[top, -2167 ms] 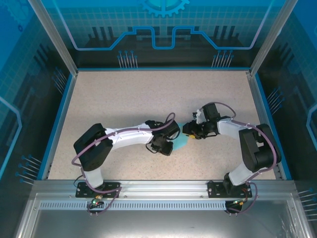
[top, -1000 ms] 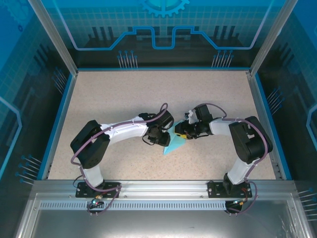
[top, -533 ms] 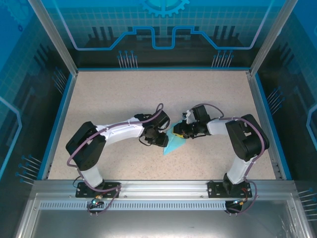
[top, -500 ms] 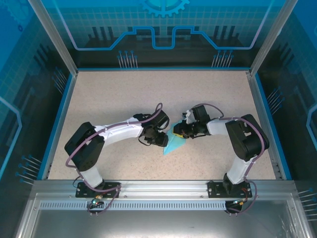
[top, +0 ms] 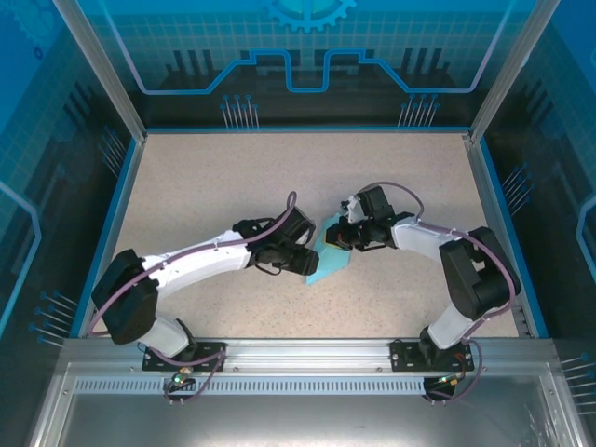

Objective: Fold a paper plane with a square sheet of paper (pick it up from the middle)
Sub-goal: Pick up the paper from the center of the table.

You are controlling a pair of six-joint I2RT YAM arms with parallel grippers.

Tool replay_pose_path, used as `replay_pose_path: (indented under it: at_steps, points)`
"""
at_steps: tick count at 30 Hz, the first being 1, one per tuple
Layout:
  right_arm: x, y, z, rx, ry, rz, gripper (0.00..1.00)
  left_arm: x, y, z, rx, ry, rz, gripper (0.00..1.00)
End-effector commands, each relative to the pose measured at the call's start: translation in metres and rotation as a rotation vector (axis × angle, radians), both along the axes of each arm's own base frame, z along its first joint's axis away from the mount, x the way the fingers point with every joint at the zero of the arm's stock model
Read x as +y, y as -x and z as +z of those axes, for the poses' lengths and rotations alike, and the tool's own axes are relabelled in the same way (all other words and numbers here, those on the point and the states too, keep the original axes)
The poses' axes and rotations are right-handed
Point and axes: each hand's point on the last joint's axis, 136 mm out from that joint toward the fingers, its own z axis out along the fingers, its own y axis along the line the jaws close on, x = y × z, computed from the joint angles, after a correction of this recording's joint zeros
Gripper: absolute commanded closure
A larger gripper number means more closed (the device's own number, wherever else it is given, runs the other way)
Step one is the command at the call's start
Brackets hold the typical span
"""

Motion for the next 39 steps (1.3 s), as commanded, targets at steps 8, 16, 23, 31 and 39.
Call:
replay_pose_path:
  at_steps: [8,16,23,31,39]
  points:
    - [0.004,0.003,0.037,-0.019,0.028,0.012,0.93,-0.003,-0.002,0.007,-0.186,-0.097,0.011,0.47]
    - [0.006,0.0,0.072,-0.113,-0.084,0.052,0.94,-0.003,0.004,0.029,-0.131,0.221,0.083,0.38]
    - [0.013,-0.001,0.115,-0.219,-0.221,0.108,0.94,0.007,-0.009,0.083,-0.11,0.65,0.109,0.32]
    - [0.022,0.003,0.16,-0.322,-0.358,0.18,0.95,0.01,-0.026,0.122,-0.1,0.903,0.075,0.32]
    - [0.022,0.003,0.184,-0.354,-0.452,0.188,0.96,0.009,-0.035,0.131,-0.102,0.942,0.065,0.33]
